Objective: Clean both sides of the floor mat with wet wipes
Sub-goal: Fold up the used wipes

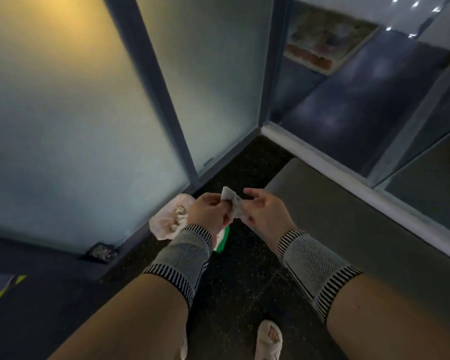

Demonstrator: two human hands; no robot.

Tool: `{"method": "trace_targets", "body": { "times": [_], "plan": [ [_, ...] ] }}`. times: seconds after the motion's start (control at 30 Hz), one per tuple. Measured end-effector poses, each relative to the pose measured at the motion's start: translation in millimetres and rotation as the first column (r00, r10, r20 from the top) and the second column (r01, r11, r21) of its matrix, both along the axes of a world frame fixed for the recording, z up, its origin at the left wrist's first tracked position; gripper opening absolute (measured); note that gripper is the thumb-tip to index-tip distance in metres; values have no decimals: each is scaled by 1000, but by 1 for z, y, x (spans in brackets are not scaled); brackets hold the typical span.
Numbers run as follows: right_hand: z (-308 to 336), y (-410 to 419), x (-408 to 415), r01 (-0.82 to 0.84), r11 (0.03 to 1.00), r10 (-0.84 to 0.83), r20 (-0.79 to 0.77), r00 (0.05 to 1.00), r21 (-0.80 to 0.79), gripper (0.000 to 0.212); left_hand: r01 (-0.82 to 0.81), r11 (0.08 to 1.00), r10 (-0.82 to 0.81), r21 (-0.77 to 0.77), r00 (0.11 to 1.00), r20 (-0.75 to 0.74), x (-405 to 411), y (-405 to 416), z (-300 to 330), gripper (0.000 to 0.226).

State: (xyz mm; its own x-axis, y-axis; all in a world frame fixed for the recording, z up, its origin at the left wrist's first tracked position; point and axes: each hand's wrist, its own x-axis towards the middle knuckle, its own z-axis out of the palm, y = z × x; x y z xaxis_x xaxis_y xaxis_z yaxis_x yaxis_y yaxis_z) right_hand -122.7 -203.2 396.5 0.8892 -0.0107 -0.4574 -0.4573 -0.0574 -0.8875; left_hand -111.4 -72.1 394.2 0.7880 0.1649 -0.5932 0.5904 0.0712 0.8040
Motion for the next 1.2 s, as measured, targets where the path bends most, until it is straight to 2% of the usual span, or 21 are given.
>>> {"method": "trace_targets", "body": {
  "times": [0.1,0.27,0.33,0.4,0.47,0.53,0.67,0.8,0.93,1.0,1.03,1.07,1.1,1.17,1.2],
  "plan": [
    [-17,56,5,-77,987,91,93,992,-142,19,-47,978,44,205,999,20,1,51,-20,11],
    [-57,155,20,-133,939,166,78,983,-317,6,11,947,0,320,999,-36,10,142,-64,18],
    [-76,194,27,-104,918,137,61,989,-383,5,65,953,-46,295,996,-73,20,180,-85,17],
    [-97,234,37,-72,895,111,65,992,-440,8,85,975,-60,205,990,-125,32,220,-110,17],
    [-121,272,48,-46,885,77,49,996,-463,5,66,993,-47,100,982,-183,43,259,-135,21],
    [-149,302,62,4,882,21,47,999,-471,7,19,1000,-15,17,976,-215,58,294,-163,11],
    [-207,334,90,91,858,-60,78,995,-506,11,-100,995,92,-20,960,-265,89,342,-222,19],
    [-260,350,120,165,869,-43,260,965,-467,12,-206,977,187,-53,949,-254,114,366,-290,21],
    [-320,361,142,282,869,-48,497,866,-407,12,-249,966,226,-61,939,-259,127,372,-364,17],
    [-360,366,149,326,846,-37,563,825,-421,12,-249,967,225,-54,935,-273,131,373,-400,16],
    [-385,368,154,297,844,-11,540,842,-446,14,-242,969,218,-54,935,-280,133,373,-414,16],
    [-413,370,157,193,852,53,446,893,-487,19,-240,969,215,-58,935,-283,134,374,-431,18],
    [-440,372,158,2,828,184,274,944,-561,27,-224,974,203,-44,936,-286,134,375,-446,21],
    [-491,371,158,-360,703,414,-59,908,-614,44,-215,975,188,-53,932,-309,133,375,-468,28],
    [-509,368,159,-420,690,428,-136,894,-590,52,-210,976,180,-65,931,-318,133,374,-479,31]
  ]
}}
